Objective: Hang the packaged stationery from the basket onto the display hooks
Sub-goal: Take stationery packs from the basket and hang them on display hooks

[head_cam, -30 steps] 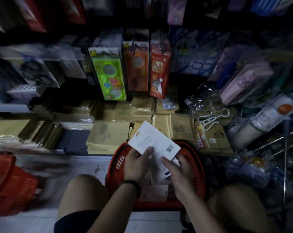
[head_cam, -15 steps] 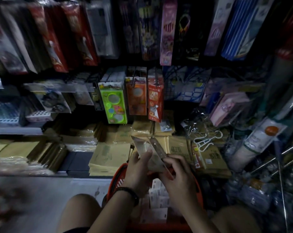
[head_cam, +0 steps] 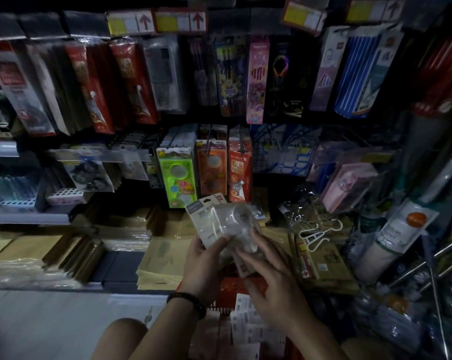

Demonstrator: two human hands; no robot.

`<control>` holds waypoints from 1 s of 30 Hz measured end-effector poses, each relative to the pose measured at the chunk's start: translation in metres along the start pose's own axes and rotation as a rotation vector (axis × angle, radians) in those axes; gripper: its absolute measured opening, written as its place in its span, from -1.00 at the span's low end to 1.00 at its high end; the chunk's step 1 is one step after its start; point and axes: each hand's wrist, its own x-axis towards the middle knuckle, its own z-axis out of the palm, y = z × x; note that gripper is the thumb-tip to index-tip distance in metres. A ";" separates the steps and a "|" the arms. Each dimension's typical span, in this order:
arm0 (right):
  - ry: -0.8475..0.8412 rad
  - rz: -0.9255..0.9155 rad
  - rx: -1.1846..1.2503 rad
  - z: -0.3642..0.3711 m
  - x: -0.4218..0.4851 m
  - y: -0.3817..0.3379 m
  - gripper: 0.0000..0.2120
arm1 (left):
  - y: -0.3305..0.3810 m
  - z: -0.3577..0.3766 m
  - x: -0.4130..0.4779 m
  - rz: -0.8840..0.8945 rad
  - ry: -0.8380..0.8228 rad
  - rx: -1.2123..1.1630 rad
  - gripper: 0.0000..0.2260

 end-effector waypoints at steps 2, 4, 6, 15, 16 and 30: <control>0.013 0.021 0.123 -0.005 0.004 -0.006 -0.51 | 0.005 0.003 -0.001 0.032 0.019 0.012 -0.71; 0.169 0.095 0.200 -0.007 0.011 -0.012 -0.57 | 0.006 0.005 -0.001 0.088 0.030 0.033 -0.70; 0.310 0.241 0.258 -0.007 0.022 -0.014 -0.39 | 0.008 0.007 -0.002 0.137 0.015 0.071 -0.65; 0.062 0.244 0.230 -0.042 0.066 0.004 -0.21 | 0.032 0.004 -0.001 0.006 -0.170 0.046 -0.51; 0.029 0.175 0.168 -0.047 0.069 0.005 -0.21 | 0.036 0.002 0.000 -0.033 -0.212 0.051 -0.45; 0.006 -0.257 -0.058 -0.089 0.104 -0.021 -0.42 | 0.077 0.014 0.012 0.141 -0.244 0.067 -0.62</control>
